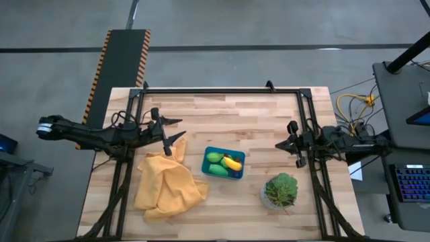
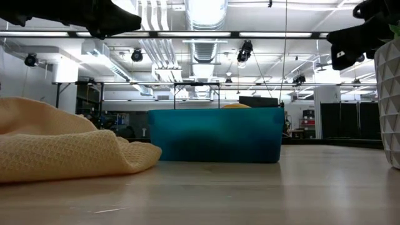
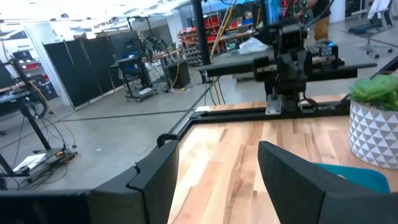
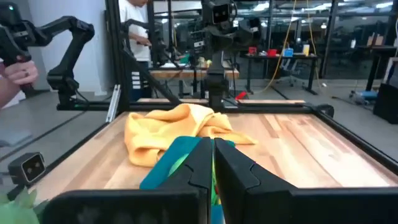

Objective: Pick and placing Produce into tupperware
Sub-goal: Return to Home Position

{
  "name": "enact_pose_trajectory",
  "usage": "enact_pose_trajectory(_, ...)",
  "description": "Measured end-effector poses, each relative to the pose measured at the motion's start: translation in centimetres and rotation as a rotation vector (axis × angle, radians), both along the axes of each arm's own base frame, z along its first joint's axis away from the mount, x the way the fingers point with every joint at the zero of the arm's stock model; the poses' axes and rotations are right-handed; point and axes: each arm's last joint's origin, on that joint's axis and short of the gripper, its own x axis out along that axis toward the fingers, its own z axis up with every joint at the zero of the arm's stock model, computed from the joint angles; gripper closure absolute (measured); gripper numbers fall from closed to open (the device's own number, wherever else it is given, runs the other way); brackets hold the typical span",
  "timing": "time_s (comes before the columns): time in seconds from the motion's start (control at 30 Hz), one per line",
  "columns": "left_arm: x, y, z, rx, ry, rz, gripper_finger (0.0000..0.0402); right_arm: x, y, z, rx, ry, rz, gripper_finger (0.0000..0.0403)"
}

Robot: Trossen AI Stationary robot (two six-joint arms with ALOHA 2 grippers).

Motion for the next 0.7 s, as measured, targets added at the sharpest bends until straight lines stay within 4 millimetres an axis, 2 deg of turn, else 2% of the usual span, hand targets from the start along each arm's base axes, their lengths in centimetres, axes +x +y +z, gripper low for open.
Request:
enact_pose_trajectory(0.1, 0.1, 0.0, -0.1, -0.014, 0.0, 0.0, 0.0196, 0.1, 0.0, -0.3, 0.006, -0.024, 0.001, 0.0394)
enact_pose_trajectory(0.23, 0.2, 0.0, -0.2, -0.02, 0.004, 0.0, 0.0196, 0.6, 0.0, -2.2, 0.063, 0.021, 0.0, 0.0394)
enact_pose_trajectory(0.47, 0.5, -0.1, -0.6, -0.027, 0.028, 0.0, 0.0197, 0.9, 0.1, -2.4, 0.099, 0.052, 0.015, 0.0394)
enact_pose_trajectory(0.57, 0.7, -0.2, -0.8, -0.049, 0.031, -0.032, 0.0212, 0.9, 0.1, -2.3, 0.09, 0.047, 0.012, 0.0394)
enact_pose_trajectory(0.7, 0.7, -0.2, -0.8, -0.085, 0.034, -0.169, 0.0249, 0.9, 0.0, -2.2, 0.084, 0.036, -0.003, 0.0394)
